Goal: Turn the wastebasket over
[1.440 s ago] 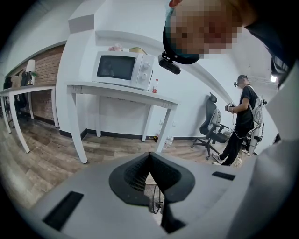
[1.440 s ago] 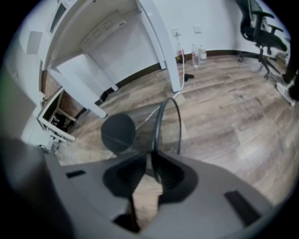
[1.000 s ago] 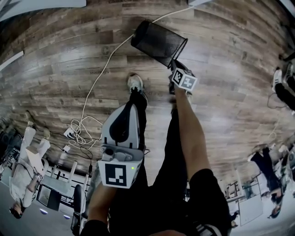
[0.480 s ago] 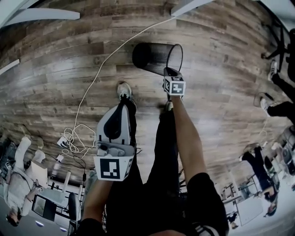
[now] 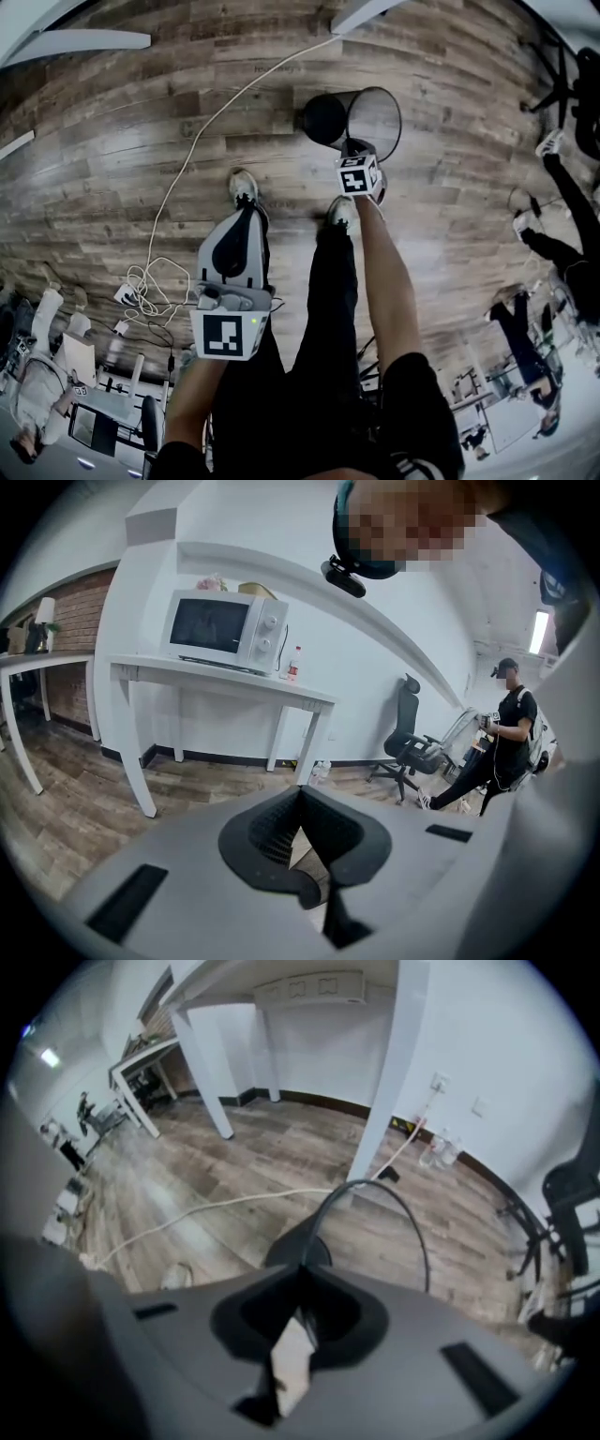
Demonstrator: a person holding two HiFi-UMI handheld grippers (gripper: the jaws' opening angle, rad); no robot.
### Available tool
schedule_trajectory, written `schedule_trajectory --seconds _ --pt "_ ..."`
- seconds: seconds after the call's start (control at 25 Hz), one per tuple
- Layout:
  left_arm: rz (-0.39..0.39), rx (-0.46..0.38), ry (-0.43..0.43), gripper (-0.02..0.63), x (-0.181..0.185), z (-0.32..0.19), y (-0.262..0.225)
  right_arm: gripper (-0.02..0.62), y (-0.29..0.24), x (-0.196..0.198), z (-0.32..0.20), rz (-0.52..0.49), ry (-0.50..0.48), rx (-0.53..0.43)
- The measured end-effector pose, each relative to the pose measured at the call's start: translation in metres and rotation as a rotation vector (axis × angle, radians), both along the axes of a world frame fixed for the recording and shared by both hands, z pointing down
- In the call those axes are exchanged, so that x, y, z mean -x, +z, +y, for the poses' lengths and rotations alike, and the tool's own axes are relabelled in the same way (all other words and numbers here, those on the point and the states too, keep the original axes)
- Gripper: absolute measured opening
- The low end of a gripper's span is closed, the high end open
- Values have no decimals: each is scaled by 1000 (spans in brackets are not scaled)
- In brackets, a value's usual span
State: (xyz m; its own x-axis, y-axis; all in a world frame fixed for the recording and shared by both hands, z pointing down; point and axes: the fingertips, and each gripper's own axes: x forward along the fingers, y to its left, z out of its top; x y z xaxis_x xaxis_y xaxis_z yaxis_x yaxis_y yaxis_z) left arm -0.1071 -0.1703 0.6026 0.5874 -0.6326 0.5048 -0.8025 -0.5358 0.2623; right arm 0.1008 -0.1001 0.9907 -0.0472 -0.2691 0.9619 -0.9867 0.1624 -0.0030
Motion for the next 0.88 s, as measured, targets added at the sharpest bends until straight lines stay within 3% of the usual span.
schedule_trajectory --seconds 0.16,0.4,0.88 --pt "-11 6 22 35 -5 -1 5 49 6 2 10 63 -122 35" --pt "-12 29 29 35 -6 -1 15 49 17 35 30 44 -236 72" --pt "-10 68 15 35 8 8 28 49 40 97 46 -30 -271 107"
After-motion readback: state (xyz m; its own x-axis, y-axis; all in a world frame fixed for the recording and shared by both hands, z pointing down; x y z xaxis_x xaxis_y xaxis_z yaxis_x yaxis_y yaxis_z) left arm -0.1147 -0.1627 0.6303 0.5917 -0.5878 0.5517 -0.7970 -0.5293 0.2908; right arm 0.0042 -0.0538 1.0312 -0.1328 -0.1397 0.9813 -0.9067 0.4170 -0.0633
